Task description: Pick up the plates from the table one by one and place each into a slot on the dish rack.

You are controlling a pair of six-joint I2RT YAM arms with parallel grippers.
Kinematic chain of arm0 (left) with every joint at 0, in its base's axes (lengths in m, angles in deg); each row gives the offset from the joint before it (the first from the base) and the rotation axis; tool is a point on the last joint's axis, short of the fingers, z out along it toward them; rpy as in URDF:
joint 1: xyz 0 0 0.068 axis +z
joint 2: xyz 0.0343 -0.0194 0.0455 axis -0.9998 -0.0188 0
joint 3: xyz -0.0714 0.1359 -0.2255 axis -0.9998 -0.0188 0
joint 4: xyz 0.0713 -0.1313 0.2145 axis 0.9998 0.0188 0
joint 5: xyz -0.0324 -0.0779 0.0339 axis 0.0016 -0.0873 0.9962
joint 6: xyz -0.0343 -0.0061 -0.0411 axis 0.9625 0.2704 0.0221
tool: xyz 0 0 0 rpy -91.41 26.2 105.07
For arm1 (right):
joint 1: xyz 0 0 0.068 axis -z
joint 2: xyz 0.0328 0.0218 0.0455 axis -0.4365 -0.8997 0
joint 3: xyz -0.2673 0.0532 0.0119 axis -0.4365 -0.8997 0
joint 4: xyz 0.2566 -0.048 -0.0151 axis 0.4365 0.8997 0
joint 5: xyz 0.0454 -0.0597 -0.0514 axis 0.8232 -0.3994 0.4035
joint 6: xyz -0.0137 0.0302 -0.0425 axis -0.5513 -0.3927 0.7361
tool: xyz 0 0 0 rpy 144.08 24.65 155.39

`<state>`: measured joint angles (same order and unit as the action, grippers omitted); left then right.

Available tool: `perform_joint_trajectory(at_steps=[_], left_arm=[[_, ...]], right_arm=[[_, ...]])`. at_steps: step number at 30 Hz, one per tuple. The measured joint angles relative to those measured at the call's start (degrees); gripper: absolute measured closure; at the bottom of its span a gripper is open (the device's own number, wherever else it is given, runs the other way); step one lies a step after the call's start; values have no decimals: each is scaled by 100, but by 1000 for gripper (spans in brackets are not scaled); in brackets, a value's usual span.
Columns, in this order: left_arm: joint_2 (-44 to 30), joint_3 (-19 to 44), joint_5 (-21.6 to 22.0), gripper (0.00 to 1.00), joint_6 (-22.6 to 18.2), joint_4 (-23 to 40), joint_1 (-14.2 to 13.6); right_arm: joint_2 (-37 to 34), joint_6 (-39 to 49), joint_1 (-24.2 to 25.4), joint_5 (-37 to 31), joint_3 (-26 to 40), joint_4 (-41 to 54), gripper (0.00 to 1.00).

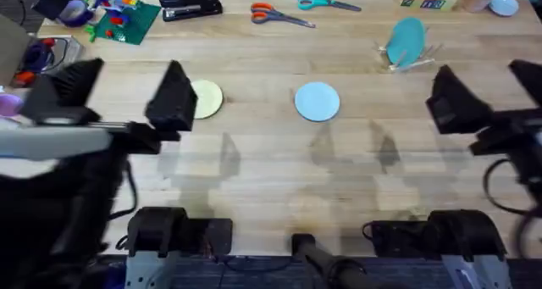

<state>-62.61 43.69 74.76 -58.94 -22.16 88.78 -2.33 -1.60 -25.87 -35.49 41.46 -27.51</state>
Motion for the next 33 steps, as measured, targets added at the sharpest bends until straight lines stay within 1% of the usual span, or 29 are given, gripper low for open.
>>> perform_joint_trajectory(at_steps=[2, 9, 14, 20, 27, 30, 33], left_arm=[[-341, 514, 0, 7, 0, 319, 0], [-2047, 2572, -20, 8, -2, 1484, 0], [-3331, 4104, -158, 8, -3, 2505, 0], [-4680, 5492, -356, 7, -2, 3569, 0], [-6114, 6747, -570, 7, -2, 4783, 0], [-6566, 7121, -597, 7, -2, 5202, 0], [-6812, 7280, -610, 7, -2, 5284, 0]], right_arm=[[-299, 0, 0, 0, 421, 290, 7], [-1782, 2, 0, 20, 2140, 1643, 7], [-2898, 54, 0, 22, 3337, 2555, 7], [-4130, 84, 0, 24, 4590, 3503, 7], [-5348, 90, 0, 37, 5693, 4540, 7], [-5683, 92, 0, 38, 5904, 4670, 8], [-5878, 107, 0, 39, 5965, 4610, 8]])
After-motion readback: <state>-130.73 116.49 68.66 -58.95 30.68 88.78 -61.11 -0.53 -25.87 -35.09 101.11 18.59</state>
